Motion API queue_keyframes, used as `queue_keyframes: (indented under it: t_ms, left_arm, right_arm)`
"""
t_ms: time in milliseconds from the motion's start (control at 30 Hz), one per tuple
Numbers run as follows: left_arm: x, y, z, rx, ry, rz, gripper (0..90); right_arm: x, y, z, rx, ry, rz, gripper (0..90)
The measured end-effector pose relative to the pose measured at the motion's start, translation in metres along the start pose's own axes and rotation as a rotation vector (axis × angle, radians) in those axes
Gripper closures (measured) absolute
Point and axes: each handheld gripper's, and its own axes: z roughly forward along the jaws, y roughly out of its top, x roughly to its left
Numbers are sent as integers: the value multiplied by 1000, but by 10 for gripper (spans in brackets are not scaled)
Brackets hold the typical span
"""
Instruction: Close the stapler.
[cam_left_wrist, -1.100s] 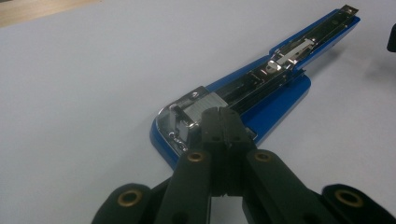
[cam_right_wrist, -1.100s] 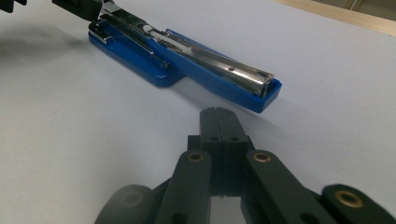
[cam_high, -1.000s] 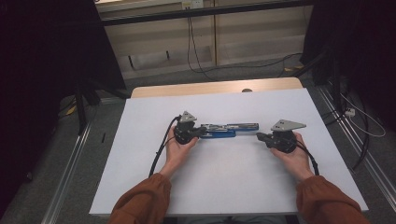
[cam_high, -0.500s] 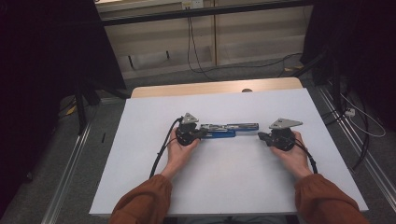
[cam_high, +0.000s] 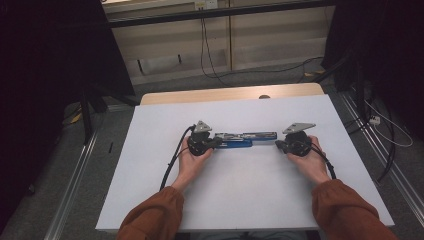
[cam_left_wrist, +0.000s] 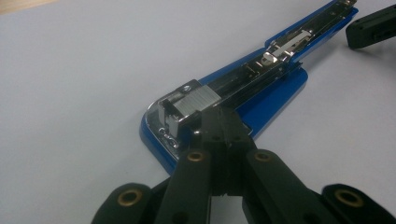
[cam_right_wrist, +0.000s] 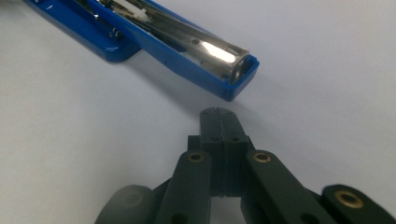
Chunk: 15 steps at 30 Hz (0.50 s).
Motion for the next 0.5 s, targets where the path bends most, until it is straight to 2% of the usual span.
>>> queue_keyframes:
  t_ms: [500]
  left_arm:
    - [2, 0, 0, 0, -6, 6, 900]
  right_arm:
    - [2, 4, 5, 18, -7, 4, 900]
